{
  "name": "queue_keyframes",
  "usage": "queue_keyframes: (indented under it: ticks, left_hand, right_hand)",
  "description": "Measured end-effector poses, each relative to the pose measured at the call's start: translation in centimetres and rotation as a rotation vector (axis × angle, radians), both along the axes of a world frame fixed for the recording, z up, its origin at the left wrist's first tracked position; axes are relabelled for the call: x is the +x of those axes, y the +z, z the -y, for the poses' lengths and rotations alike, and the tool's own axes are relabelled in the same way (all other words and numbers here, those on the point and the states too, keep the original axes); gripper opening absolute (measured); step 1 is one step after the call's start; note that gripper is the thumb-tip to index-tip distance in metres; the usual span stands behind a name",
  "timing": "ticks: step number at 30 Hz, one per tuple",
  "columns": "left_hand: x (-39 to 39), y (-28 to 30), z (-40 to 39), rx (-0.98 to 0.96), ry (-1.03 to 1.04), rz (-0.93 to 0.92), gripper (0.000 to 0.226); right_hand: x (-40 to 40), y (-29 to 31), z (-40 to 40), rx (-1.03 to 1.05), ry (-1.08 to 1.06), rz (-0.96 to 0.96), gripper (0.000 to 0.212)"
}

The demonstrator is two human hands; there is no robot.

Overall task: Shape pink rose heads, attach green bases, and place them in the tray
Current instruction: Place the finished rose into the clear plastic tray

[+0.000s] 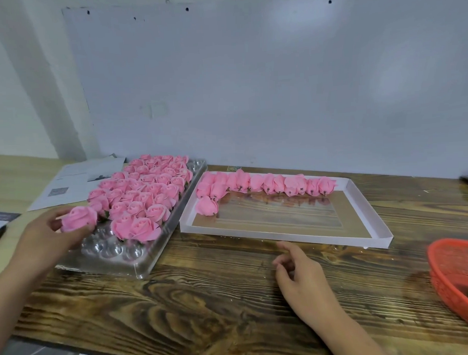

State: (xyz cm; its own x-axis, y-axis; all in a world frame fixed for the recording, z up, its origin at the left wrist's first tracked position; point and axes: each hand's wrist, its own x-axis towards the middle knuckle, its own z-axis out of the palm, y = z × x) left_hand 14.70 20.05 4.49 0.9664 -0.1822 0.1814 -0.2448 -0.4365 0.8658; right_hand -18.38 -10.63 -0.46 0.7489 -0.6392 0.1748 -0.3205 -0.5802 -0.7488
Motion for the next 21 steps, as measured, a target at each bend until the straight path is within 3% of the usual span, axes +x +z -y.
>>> queue_keyframes:
  ticks: [21]
  left_hand:
    - [1.1, -0.4, 2.8, 0.301, -0.151, 0.091, 0.066]
  right_hand:
    - [-0.1, 0.2, -0.2, 0.0, 0.009, -0.005, 0.044]
